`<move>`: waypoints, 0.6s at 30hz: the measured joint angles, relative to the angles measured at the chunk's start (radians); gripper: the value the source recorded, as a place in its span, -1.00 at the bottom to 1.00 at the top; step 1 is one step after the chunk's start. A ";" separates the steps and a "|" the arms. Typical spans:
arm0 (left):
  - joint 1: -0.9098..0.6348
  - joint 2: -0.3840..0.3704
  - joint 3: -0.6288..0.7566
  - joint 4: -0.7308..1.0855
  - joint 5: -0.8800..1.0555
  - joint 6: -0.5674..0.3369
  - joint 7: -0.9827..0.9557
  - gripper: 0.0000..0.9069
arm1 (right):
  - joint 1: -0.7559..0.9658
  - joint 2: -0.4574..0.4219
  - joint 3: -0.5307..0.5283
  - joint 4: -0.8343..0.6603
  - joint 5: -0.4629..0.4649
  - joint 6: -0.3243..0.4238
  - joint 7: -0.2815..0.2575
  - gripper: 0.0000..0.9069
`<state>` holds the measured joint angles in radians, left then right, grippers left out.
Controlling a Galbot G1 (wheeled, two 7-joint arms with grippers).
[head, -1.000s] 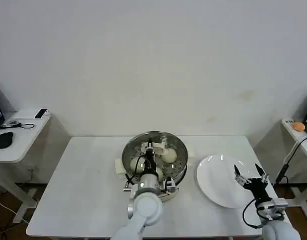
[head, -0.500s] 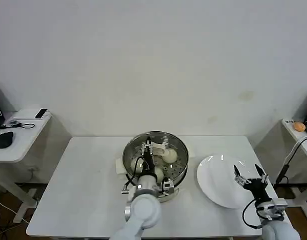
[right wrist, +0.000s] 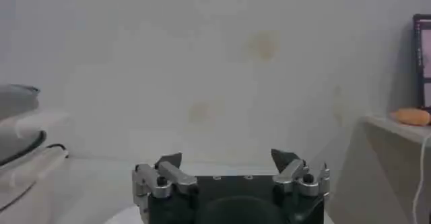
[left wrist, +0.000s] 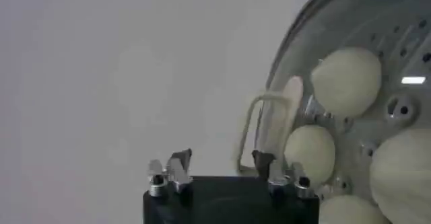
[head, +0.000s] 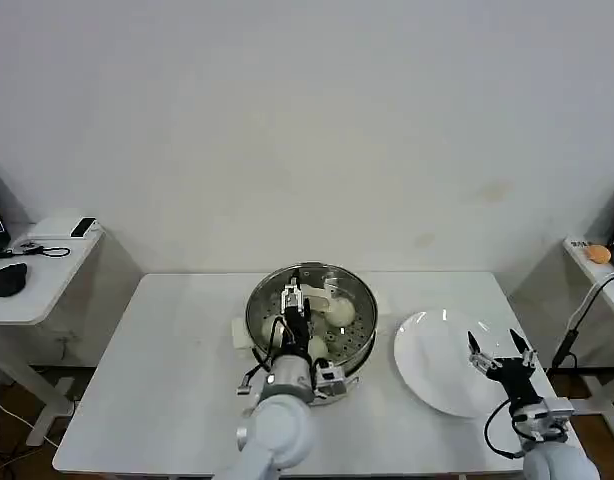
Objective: Take steamed baozi put them in steamer then cover it.
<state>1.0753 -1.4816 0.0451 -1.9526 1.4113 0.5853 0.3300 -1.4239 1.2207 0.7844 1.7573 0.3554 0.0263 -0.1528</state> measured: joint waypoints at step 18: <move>0.063 0.053 -0.090 -0.181 -0.144 -0.026 0.075 1.00 | -0.004 -0.005 -0.011 0.006 0.015 -0.008 0.004 1.00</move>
<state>1.1381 -1.4283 -0.0453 -2.1340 1.2669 0.5590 0.4050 -1.4276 1.2154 0.7738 1.7634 0.3700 0.0181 -0.1486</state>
